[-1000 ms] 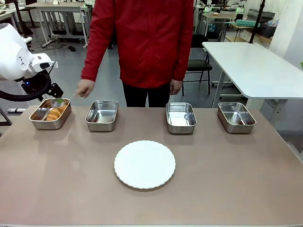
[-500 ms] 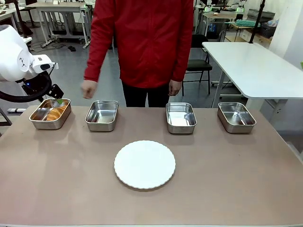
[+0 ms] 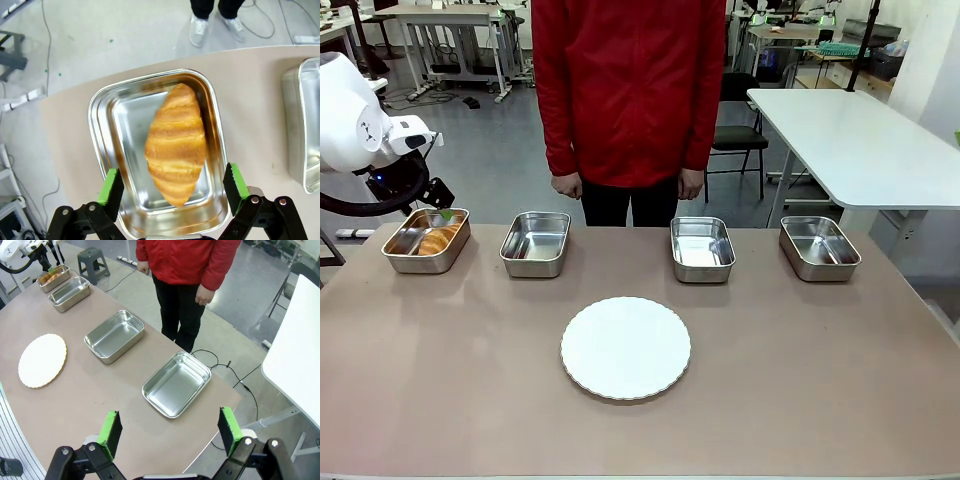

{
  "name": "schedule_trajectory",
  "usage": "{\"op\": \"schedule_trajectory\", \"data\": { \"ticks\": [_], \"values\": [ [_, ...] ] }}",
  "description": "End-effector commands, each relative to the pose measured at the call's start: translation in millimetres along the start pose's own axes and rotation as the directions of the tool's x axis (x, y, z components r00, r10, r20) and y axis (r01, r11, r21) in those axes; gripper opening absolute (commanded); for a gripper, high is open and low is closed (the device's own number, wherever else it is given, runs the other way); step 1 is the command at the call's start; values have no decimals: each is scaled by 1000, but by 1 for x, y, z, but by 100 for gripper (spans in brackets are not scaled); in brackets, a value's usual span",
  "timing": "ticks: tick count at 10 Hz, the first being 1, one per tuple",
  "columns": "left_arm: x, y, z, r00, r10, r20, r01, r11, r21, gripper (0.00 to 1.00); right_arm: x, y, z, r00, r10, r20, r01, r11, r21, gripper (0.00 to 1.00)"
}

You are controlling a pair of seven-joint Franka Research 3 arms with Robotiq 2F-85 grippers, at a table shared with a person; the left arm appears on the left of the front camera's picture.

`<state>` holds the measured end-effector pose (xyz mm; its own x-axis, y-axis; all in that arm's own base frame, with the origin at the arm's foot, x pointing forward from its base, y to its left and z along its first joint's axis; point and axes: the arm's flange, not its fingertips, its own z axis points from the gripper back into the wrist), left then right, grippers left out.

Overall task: Place the bread in the container.
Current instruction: Place the Butter Roll into the Airtight Container indicated by the human.

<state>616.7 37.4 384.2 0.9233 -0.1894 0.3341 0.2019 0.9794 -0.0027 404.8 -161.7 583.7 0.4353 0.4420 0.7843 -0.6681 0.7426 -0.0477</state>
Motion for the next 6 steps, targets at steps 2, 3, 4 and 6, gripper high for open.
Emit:
{"op": "schedule_trajectory", "data": {
  "ticks": [2, 3, 4, 6],
  "values": [
    [-22, 0, 29, 996, 4, 91, -6, 1000, 20, 100, 1, 0, 0, 1000, 3, 17, -3, 1000, 6, 100],
    [-50, 3, 60, 990, 33, 141, -37, 999, 26, 100, 1, 0, 0, 1000, 3, 17, -3, 1000, 6, 100],
    [-76, 9, 82, 983, 78, 166, -85, 996, 34, 100, 1, 0, 0, 1000, 3, 17, -3, 1000, 6, 100],
    [-126, 13, 120, 970, 142, 198, -150, 988, 24, 100, 1, 0, 0, 1000, 3, 17, -3, 1000, 6, 100]
  ]
}}
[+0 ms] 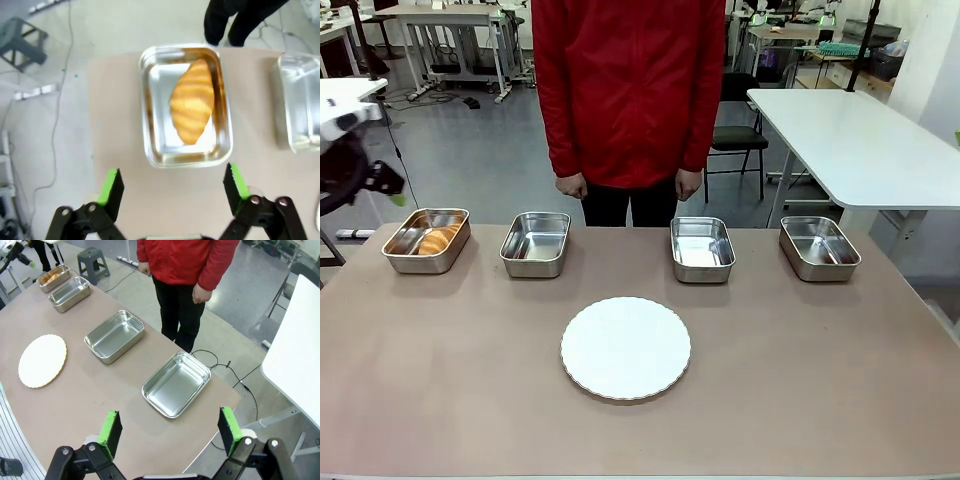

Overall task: Place the bread in the container.
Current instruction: Place the Butter Roll into the Airtight Container indicated by the human.

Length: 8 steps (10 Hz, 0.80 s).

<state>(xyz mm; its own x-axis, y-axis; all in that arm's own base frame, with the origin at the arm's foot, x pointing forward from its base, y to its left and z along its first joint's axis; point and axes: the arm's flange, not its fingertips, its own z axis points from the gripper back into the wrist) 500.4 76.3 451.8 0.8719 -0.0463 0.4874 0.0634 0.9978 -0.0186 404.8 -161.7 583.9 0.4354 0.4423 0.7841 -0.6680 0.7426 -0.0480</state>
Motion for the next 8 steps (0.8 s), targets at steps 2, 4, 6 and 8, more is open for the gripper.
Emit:
{"op": "schedule_trajectory", "data": {
  "ticks": [2, 4, 6, 8],
  "values": [
    [-67, 1, 53, 998, 49, 35, -50, 999, 7, 100, 1, 0, 0, 1000, 3, 17, -3, 1000, 6, 100],
    [-99, -6, 70, 999, 21, 42, -20, 1000, -11, 100, 1, 0, 0, 1000, 3, 17, -3, 1000, 6, 100],
    [-127, -16, 80, 999, -20, 24, 21, 999, -35, 100, 1, 0, 0, 1000, 3, 17, -3, 1000, 6, 100],
    [-140, -24, 79, 999, -35, -17, 34, 998, -57, 100, 1, 0, 0, 1000, 3, 17, -3, 1000, 6, 100]
  ]
}}
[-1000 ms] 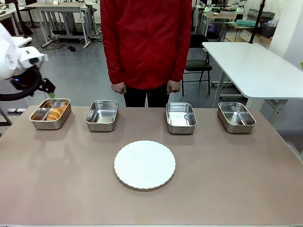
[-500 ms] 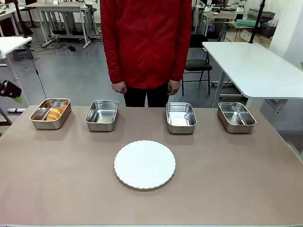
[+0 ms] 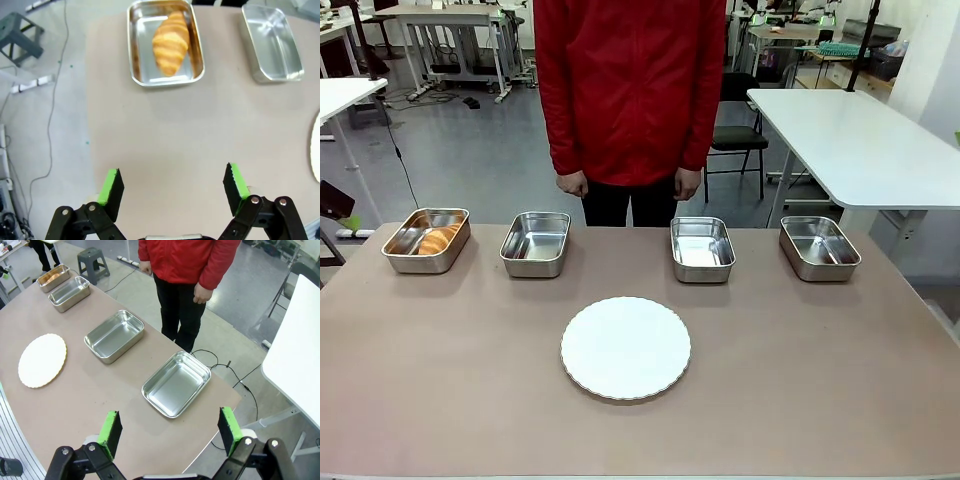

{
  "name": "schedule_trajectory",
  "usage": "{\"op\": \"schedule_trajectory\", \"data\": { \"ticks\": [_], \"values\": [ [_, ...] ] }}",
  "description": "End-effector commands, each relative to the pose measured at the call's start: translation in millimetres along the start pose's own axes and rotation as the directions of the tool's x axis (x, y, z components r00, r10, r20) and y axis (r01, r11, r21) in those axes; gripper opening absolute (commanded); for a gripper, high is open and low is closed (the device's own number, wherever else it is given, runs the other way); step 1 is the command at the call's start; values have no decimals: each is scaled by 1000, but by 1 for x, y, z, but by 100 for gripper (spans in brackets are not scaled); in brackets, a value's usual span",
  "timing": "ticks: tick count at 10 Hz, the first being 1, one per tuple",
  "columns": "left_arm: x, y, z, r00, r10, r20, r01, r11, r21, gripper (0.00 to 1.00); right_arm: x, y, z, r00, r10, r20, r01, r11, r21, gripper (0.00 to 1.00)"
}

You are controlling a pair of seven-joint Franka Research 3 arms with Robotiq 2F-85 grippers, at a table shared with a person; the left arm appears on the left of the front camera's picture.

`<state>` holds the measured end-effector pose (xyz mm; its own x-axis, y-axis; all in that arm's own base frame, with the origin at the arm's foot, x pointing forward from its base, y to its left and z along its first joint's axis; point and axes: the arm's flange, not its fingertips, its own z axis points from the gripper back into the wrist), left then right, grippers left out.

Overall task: Place the bread in the container.
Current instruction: Place the Butter Roll into the Airtight Container indicated by the human.

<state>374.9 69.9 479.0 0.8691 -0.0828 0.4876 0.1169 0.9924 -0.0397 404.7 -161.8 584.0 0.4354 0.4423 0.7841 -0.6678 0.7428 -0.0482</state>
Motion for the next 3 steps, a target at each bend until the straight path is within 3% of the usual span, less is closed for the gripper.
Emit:
{"op": "schedule_trajectory", "data": {
  "ticks": [1, 2, 3],
  "values": [
    [-44, -14, -11, 998, -47, -52, 47, 999, -3, 100, 1, 0, 0, 1000, 3, 17, -3, 1000, 7, 100],
    [0, 0, 0, 1000, 0, 0, 0, 1000, 0, 100, 1, 0, 0, 1000, 3, 17, -3, 1000, 7, 100],
    [0, 0, 0, 1000, 0, 0, 0, 1000, 0, 100, 1, 0, 0, 1000, 3, 17, -3, 1000, 7, 100]
  ]
}}
